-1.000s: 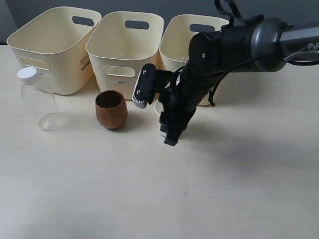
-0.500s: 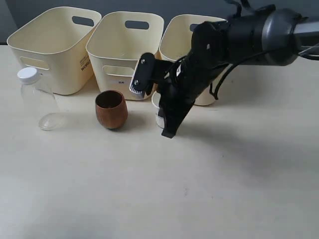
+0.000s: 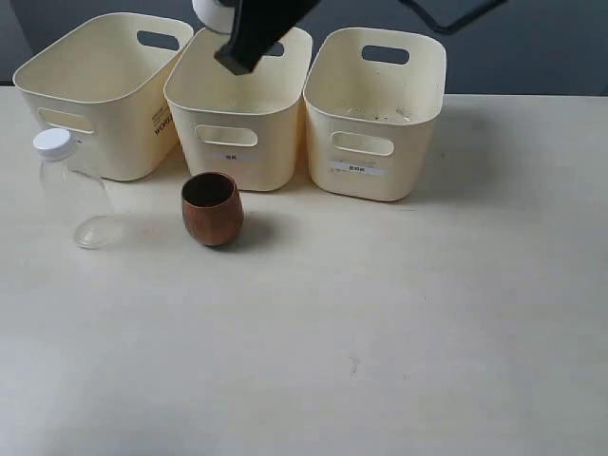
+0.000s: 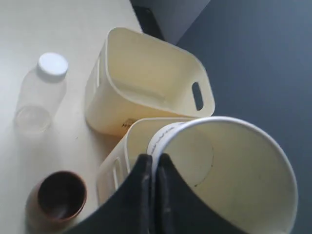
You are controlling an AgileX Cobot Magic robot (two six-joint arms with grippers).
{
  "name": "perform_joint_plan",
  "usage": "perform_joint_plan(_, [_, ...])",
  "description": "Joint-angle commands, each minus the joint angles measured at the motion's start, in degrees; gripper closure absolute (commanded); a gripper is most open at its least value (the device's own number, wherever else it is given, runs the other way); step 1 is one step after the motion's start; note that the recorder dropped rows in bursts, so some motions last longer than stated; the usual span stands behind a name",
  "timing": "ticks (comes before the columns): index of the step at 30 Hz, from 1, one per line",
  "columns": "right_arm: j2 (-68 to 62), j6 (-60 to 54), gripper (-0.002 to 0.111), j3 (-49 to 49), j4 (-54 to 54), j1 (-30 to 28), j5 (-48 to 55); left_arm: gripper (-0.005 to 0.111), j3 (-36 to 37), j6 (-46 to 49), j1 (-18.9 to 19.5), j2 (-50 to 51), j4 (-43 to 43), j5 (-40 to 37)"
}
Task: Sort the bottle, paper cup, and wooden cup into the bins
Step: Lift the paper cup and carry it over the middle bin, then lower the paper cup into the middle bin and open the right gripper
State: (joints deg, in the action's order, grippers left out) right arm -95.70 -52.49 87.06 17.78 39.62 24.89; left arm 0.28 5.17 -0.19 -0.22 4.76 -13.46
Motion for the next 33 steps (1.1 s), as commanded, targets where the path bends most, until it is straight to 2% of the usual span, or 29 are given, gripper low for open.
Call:
perform_joint_plan(1, [-6.1, 0.6, 0.109, 5.4, -0.3, -0.3, -1.2, 0.107, -0.3, -0.1, 0.0, 0.2, -0.1, 0.2])
perform_joint_plan(9, [-23.3, 11.1, 0.109, 20.6, -10.0, -0.9, 1.2, 0.107, -0.3, -0.1, 0.0, 0.2, -0.1, 0.2])
perform_joint_plan(15, [-32.6, 17.7, 0.109, 29.6, -11.4, -4.0, 5.9, 0.107, -0.3, -0.1, 0.0, 0.2, -0.1, 0.2])
perform_joint_plan(33, [-37.2, 18.0, 0.109, 30.4, -11.7, -5.0, 9.5, 0.107, -0.3, -0.1, 0.0, 0.2, -0.1, 0.2])
